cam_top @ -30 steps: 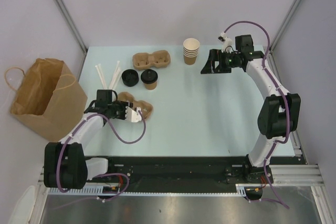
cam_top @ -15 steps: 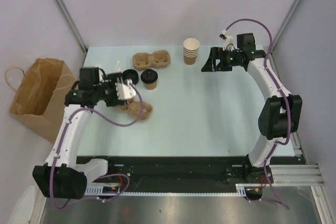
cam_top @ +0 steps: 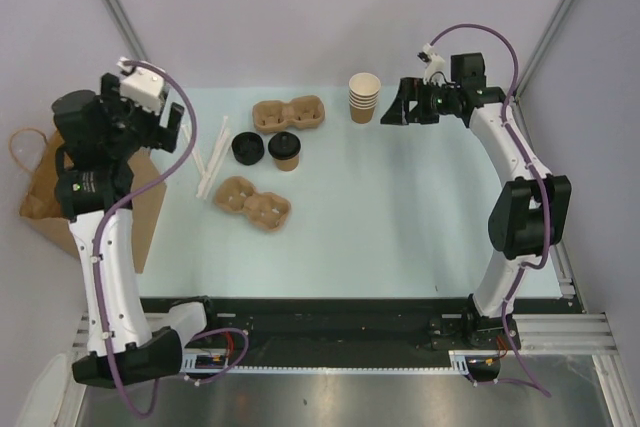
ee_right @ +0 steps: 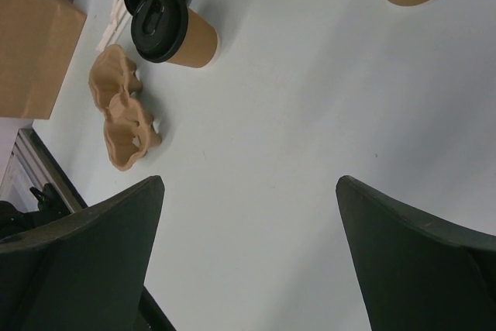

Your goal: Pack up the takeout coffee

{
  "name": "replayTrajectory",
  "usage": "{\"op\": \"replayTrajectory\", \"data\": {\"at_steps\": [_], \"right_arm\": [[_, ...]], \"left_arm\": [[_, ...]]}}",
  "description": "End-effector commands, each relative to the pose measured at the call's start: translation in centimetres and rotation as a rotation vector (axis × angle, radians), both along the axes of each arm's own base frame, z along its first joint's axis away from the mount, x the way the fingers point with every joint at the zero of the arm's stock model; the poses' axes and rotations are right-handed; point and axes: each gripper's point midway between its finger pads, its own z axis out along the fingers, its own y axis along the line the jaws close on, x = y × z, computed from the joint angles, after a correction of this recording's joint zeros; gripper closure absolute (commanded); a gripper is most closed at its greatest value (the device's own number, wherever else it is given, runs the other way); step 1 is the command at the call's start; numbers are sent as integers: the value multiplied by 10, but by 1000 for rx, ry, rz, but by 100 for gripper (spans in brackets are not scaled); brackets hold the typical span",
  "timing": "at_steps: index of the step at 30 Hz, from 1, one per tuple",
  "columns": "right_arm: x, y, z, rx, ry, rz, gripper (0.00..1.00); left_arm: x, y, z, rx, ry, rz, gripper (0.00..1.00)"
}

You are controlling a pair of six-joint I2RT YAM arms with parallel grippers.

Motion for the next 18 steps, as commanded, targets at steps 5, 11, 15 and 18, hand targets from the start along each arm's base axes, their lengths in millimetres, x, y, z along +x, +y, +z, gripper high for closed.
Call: {"op": "replayTrajectory", "data": {"at_steps": [5, 11, 15, 18], "right_arm": [[5, 6, 14, 23, -33, 24, 0], [5, 10, 11, 42, -15, 43, 0], [6, 11, 9, 52, -2, 48, 0], [6, 12, 7, 59, -1, 52, 0]], "left_arm": [[-35, 73, 8, -110, 66, 323, 8], [-59, 102, -29, -13, 202, 396, 6], [-71, 123, -56, 38, 311, 443, 6], [-74, 132, -77, 57, 387, 437, 5]]}}
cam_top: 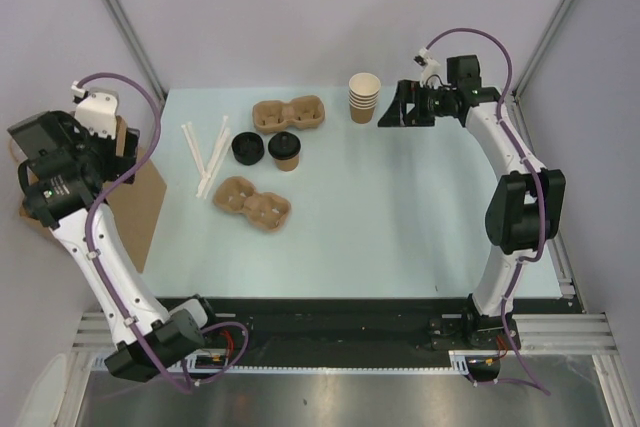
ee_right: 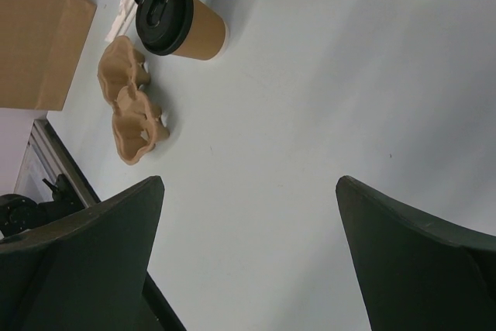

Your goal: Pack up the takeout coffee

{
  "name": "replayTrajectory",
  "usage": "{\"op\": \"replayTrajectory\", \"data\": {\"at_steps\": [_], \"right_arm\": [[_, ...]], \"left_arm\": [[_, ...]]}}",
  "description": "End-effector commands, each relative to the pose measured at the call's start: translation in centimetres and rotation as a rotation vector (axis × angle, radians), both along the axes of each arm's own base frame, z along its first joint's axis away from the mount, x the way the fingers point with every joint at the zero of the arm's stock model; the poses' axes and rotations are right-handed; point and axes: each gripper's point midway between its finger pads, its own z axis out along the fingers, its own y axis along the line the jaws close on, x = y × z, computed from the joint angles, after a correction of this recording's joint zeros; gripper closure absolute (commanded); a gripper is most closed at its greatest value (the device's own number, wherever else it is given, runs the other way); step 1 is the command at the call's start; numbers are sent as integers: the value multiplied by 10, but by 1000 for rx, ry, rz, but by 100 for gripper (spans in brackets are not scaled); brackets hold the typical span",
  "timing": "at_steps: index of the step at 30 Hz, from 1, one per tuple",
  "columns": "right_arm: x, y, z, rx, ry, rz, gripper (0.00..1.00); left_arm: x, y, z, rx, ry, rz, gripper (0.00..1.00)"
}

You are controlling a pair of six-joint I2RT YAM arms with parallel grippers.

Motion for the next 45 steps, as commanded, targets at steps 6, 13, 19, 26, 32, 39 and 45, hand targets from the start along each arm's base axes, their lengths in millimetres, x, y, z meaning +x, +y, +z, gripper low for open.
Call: {"op": "replayTrajectory", "data": {"at_steps": [6, 13, 19, 26, 32, 39, 45], "right_arm": [[3, 3, 18, 54, -22, 17, 0], [0, -1, 21, 53, -22, 16, 0], [-3, -7, 23, 48, -23, -1, 1], [-7, -6, 26, 46, -34, -7, 1], [-4, -7, 35, 38, -68, -16, 1], [-2, -14, 46, 16, -110, -29, 0], [-1, -43, 60, -1, -150, -94, 0]], "left_arm": [[-7, 32, -58, 56, 235, 12, 6], [4, 39, -70, 51, 273, -20, 14], [11, 34, -75, 13, 274, -55, 47], [17, 27, -56, 28, 232, -105, 97], [20, 9, -15, 147, 146, -194, 100], [37, -41, 40, 253, 20, -364, 100], [57, -107, 116, 341, -181, -550, 100]]}}
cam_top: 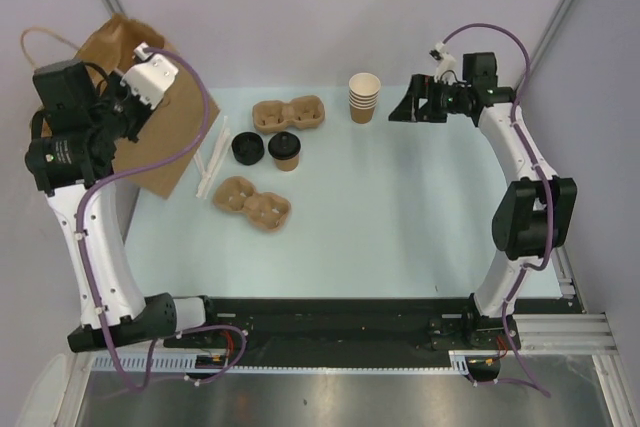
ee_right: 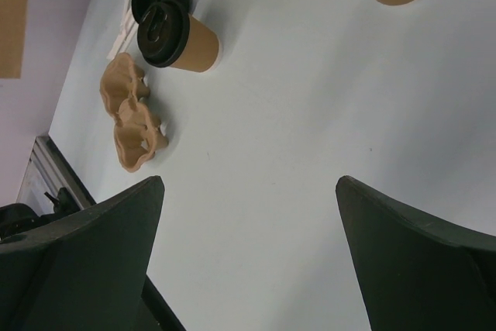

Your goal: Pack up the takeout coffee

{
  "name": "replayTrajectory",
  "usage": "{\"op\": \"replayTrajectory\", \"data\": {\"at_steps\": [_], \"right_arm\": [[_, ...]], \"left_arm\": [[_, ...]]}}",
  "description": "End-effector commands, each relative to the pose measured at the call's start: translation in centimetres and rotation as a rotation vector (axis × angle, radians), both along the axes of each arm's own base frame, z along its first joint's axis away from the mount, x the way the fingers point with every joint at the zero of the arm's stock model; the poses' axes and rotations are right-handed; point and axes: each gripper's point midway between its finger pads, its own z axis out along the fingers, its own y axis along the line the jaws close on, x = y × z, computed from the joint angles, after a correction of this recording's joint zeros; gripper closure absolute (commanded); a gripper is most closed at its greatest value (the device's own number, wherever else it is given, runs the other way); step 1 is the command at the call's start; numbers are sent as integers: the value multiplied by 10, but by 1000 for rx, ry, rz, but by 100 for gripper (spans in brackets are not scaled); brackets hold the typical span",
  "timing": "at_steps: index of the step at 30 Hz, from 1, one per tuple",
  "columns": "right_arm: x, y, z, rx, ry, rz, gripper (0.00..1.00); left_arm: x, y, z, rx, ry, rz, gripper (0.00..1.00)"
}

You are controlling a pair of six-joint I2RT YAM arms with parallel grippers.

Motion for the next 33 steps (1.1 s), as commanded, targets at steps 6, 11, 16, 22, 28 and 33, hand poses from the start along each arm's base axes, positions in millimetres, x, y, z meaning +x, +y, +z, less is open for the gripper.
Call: {"op": "replayTrajectory", "data": {"at_steps": [6, 11, 16, 22, 28, 33], "right_arm": [[-4, -62, 60, -42, -174, -135, 0], [-13, -91, 71, -53, -198, -207, 0], [-31, -128, 91, -75, -239, -298, 0], [-64, -144, 109, -118, -280, -334, 0], [-93, -140, 118, -162, -304, -307, 0], [-107, -126, 128, -160, -332, -251, 0]], "left_arm": [[26, -139, 101, 17, -276, -481, 100], [31, -226, 97, 10, -334, -767, 100], [21, -313, 71, -11, -306, -1058, 100], [16, -388, 14, -8, -200, -1267, 100], [-15, -426, -55, 128, -123, -1475, 100], [-43, -441, -93, 206, -132, -1576, 100]]}}
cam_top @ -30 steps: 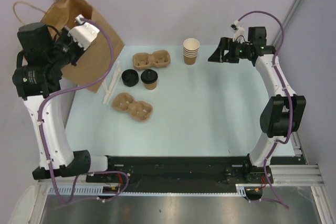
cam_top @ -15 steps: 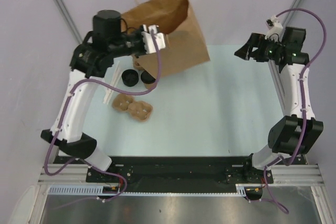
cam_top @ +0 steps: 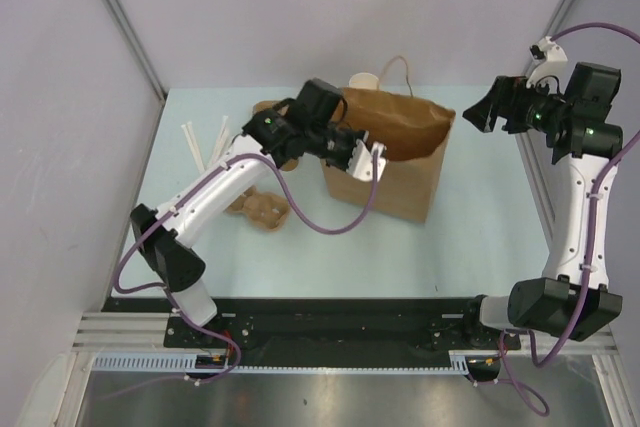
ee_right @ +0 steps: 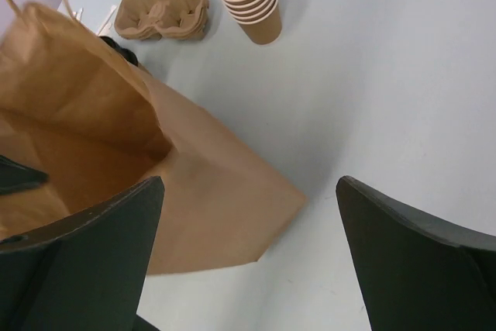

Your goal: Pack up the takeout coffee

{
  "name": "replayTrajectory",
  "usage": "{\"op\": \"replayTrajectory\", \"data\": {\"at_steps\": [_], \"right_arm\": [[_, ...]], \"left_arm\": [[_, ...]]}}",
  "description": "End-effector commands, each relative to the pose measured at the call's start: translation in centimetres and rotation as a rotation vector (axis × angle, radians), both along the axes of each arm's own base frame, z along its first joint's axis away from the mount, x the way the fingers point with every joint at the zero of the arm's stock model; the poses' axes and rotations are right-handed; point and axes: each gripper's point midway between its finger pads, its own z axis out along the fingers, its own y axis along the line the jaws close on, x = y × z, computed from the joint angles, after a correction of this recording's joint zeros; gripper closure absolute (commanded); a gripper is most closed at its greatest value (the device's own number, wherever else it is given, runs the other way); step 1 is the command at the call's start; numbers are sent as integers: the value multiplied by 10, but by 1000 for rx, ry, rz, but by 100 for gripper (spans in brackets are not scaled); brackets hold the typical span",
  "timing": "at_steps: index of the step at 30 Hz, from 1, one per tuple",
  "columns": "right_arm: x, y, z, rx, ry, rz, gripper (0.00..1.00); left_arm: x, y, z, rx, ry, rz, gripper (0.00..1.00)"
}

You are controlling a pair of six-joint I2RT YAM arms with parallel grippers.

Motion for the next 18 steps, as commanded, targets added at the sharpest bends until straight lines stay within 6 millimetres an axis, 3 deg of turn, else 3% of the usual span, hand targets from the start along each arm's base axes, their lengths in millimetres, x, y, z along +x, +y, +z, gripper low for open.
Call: {"op": "replayTrajectory", "data": {"at_steps": [1, 5, 11, 13, 14, 18], "right_arm": [[-14, 16, 7, -34, -23, 73, 0], [-16, 49, 10, -85, -46, 176, 0], [-11, 81, 10, -145, -69, 277, 0], [-7, 81, 18, -143, -87, 277, 0], [-7, 90, 24, -140, -105, 303, 0], [-5, 103, 57, -136, -207, 344, 1]], "left_arm": [[-29, -10, 9, -29, -164, -164, 100], [-38, -13, -4, 1, -183, -215, 100], [-50, -5, -14, 42, -252, -321, 100], [-53, -4, -13, 34, -281, -359, 100], [-56, -4, -13, 32, -290, -375, 100], [-60, -3, -15, 29, -316, -426, 100]]}}
